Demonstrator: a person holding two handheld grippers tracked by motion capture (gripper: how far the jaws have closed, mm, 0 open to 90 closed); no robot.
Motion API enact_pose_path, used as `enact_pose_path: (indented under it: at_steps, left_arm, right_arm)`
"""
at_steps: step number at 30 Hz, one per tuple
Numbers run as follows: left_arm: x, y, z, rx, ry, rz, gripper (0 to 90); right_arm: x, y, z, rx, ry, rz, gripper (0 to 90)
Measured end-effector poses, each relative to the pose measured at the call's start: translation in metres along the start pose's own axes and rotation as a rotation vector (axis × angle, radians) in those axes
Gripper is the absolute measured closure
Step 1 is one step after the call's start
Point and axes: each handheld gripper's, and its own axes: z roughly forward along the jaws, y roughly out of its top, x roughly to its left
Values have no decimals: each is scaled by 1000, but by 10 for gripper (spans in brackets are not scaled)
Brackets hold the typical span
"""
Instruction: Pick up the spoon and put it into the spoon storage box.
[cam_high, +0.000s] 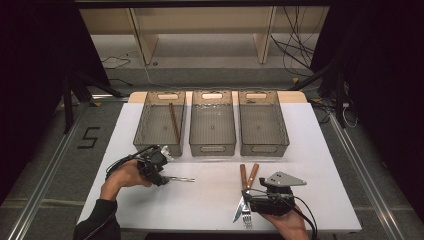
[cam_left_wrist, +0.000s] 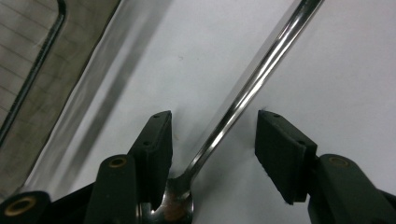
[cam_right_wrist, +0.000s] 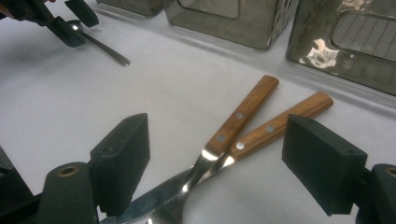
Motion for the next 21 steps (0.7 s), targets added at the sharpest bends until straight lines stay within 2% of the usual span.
enact_pose_path:
  at_steps: [14,21]
  left_arm:
    - [2,3,1,29,-34,21,540]
    - [1,4,1,41,-40,16,590]
  right_arm:
    - [0,-1,-1,-1,-5,-2,240]
    - [0,-1,0,2,-6,-5,242]
